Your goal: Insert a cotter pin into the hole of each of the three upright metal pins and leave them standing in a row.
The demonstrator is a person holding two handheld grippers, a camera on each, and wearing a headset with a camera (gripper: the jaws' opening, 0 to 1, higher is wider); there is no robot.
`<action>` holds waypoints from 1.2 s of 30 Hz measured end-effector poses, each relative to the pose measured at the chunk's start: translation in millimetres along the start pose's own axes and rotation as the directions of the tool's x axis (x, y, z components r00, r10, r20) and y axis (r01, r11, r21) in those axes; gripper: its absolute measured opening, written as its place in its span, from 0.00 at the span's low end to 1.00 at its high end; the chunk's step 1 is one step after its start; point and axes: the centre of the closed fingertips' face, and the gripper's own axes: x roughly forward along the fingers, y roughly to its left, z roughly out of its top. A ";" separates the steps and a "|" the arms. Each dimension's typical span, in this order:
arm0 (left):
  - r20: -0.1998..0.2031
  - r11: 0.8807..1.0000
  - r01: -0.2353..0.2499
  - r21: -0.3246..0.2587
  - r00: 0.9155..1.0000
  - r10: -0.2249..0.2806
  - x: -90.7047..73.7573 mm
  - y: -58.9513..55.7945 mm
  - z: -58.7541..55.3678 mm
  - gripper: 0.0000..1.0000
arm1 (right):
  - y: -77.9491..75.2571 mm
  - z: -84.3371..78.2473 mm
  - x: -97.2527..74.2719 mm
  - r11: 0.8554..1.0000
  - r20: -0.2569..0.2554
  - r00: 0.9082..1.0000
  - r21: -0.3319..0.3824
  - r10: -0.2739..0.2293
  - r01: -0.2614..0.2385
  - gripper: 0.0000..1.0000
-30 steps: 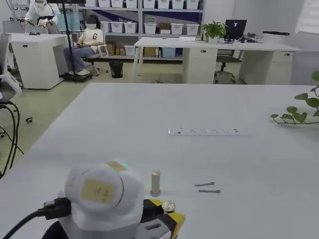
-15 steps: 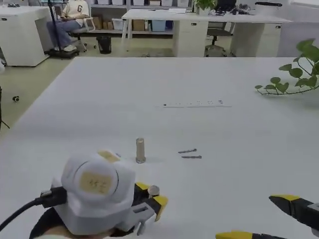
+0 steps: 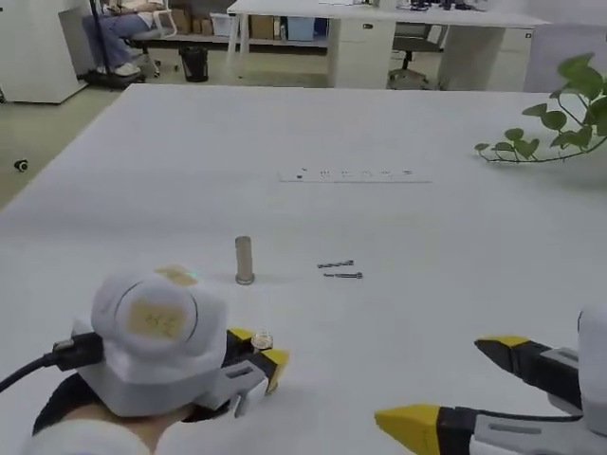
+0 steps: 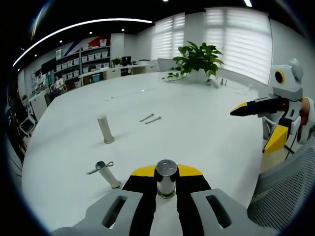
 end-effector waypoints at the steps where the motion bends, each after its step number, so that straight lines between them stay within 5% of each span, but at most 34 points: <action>1: 0.000 1.000 -0.002 0.001 1.000 0.002 0.7 -1.1 -1.1 0.10 | 0.2 0.3 1.3 1.000 0.002 1.000 -0.002 0.008 -0.008 0.87; 21: 0.022 0.999 -0.045 0.008 0.999 0.045 6.0 -11.1 -6.3 0.10 | -8.6 -9.3 27.3 0.995 -0.013 0.995 -0.009 0.102 -0.102 0.86; 23: 0.021 0.998 -0.051 0.045 0.999 0.050 5.2 -11.5 -7.1 0.10 | -9.4 -11.0 29.4 0.994 -0.017 0.994 -0.009 0.105 -0.105 0.86; 32: 0.019 0.999 -0.052 0.006 0.998 0.052 3.8 -10.5 -8.7 0.11 | -14.8 -13.6 34.5 0.993 -0.017 0.993 -0.020 0.114 -0.115 0.85; 36: 0.016 0.998 -0.034 0.055 0.999 0.033 1.1 -11.5 -8.1 0.11 | -19.5 -11.5 36.9 0.994 -0.016 0.994 -0.028 0.107 -0.108 0.85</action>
